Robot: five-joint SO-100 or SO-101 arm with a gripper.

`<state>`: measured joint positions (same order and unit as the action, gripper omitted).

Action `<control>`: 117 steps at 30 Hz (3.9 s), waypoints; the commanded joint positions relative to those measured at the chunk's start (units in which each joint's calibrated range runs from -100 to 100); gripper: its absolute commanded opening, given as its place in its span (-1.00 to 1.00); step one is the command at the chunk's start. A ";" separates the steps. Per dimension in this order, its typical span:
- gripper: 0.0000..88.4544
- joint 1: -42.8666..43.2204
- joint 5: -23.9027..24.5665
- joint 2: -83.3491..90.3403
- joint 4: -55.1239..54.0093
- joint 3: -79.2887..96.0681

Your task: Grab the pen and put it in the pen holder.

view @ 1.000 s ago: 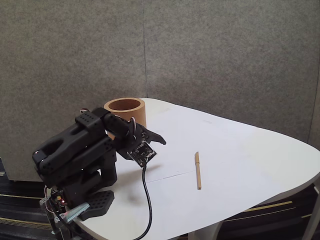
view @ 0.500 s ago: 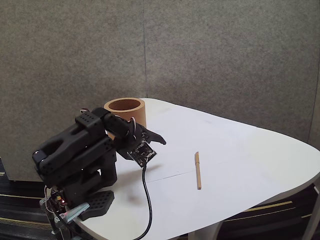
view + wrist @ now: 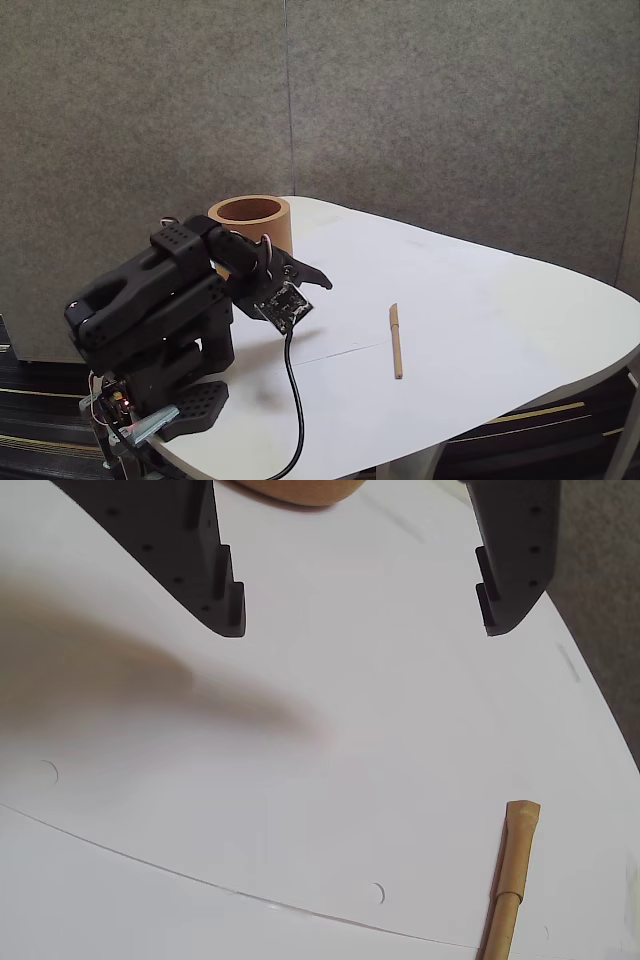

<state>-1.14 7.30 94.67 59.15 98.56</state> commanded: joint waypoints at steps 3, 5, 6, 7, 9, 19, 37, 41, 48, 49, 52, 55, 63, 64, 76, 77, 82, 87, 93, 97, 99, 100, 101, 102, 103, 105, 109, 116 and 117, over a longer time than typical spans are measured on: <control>-0.25 -0.25 -0.27 0.29 0.25 -0.36; -0.25 -0.25 -0.27 0.29 0.25 -0.36; -0.25 -0.25 -0.27 0.29 0.25 -0.36; -0.25 -0.25 -0.27 0.29 0.25 -0.36; -0.25 -0.25 -0.27 0.29 0.25 -0.36; -0.25 -0.25 -0.27 0.29 0.25 -0.36; -0.25 -0.25 -0.27 0.29 0.25 -0.36; -0.25 -0.25 -0.27 0.29 0.25 -0.36; -0.25 -0.25 -0.27 0.29 0.25 -0.36; -0.25 -0.25 -0.27 0.29 0.25 -0.36; -0.25 -0.25 -0.27 0.29 0.25 -0.36; -0.25 -0.18 -0.33 0.29 0.17 -0.36; -0.25 0.63 -0.22 0.21 -0.25 -0.27; -0.25 0.48 -0.17 0.21 -0.25 -0.27; -0.25 0.70 0.10 -0.60 -0.42 -19.77; -0.25 0.70 0.10 -1.01 -0.42 -22.47; -0.25 0.63 0.10 -13.37 -0.42 -38.27; -0.25 0.04 0.10 -36.63 0.25 -59.12; -0.25 -3.69 0.15 -60.79 0.08 -74.73; -0.25 -8.16 0.20 -70.71 -0.34 -74.28; -0.25 -10.35 1.46 -75.02 -0.34 -74.19; -0.25 -11.38 2.31 -77.06 -0.42 -74.28; -0.25 -12.19 3.04 -79.33 -0.42 -74.64; -0.25 -12.77 3.31 -81.04 -0.42 -74.91; -0.25 -13.14 3.31 -82.83 -0.42 -75.00; -0.25 -13.43 3.31 -85.84 -0.51 -75.00; -0.25 -15.41 3.31 -91.78 -1.86 -75.90; -0.25 -18.48 2.94 -101.21 -4.83 -81.95; -0.25 -18.48 2.94 -101.86 -4.92 -82.22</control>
<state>-18.99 10.33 -5.17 54.75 21.30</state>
